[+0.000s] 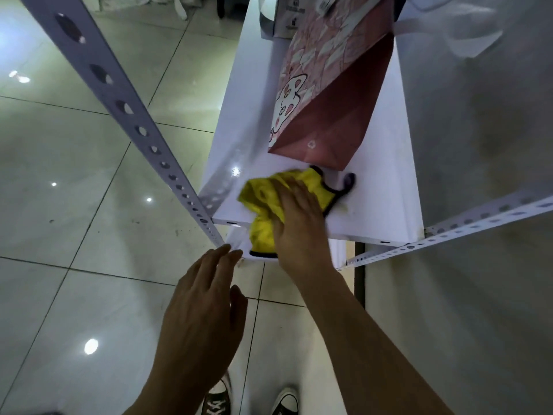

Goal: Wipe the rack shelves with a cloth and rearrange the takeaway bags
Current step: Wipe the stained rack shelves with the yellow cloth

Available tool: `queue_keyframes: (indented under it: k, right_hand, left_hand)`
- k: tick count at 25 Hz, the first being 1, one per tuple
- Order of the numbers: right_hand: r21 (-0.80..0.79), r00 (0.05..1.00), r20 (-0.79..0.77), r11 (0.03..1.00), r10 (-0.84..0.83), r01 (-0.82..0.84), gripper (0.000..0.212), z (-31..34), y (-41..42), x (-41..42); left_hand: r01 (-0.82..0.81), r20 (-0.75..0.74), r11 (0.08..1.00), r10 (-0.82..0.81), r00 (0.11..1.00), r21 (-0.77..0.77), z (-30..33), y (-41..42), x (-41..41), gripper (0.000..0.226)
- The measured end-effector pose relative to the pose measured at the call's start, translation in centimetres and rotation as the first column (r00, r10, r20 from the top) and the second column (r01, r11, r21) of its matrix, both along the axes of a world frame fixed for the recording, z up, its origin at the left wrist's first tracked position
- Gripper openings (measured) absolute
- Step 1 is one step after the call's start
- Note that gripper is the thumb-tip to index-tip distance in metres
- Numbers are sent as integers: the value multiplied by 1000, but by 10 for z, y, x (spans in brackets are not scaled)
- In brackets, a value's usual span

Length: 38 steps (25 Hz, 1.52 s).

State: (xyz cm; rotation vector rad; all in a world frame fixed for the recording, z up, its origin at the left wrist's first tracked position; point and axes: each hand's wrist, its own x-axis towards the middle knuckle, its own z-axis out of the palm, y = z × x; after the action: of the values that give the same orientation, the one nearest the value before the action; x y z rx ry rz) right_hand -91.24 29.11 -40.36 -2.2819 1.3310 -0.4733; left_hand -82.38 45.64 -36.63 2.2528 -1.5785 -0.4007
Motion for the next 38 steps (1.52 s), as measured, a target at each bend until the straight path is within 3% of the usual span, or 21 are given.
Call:
queue_keyframes:
  k: [5,12,17,26,28,30,31,32,33,34,35,38]
  right_hand:
    - [36,971,-6,970,-238,238,52,-7,1,-96]
    - [27,883,-123,888,-453,460,56,-4,-80,-90]
    - [-24,854,-125,862,-505,506,58,-10,-73,-97]
    - [101,792,-184,790,-582,604,55,4,-202,-94]
    - [108,774,-152,768,-614,631,45,9,-219,-85]
    - [90,793,-105,788,-600,608,21,10,-237,-76]
    - [92,833,-41,829,-551,552,25,8,-248,-75]
    - [100,866,-109,862,-487,497,35,16,-247,-73]
    - [180,855,-127,836,-503,518,37,21,-242,-73]
    - [206,823,-91,798,-560,566,28,21,-232,-76]
    - [159,813,-95,798,-574,581,21,22,-219,-79]
    - [43,802,-100,803,-589,595,37,14,-151,-95]
  left_hand:
    - [102,9,995,-102,995,-16,-11,-27,-4,59]
    - [146,111,987,-153,982,61,-32,-62,13,57]
    - [192,90,978,-199,976,82,-41,-57,24,62]
    - [163,85,985,-168,982,64,-53,-55,17,77]
    - [167,84,983,-173,981,72,-53,-54,17,84]
    - [173,75,982,-178,981,74,-50,-54,17,86]
    - [175,73,981,-181,981,78,-49,-54,17,85]
    - [180,75,980,-186,980,84,-50,-55,17,84]
    - [184,77,978,-191,979,94,-50,-56,17,83]
    - [185,77,977,-194,978,109,-49,-55,17,83]
    - [188,71,975,-198,978,119,-49,-55,16,84]
    - [184,45,974,-192,980,133,-44,-55,16,85]
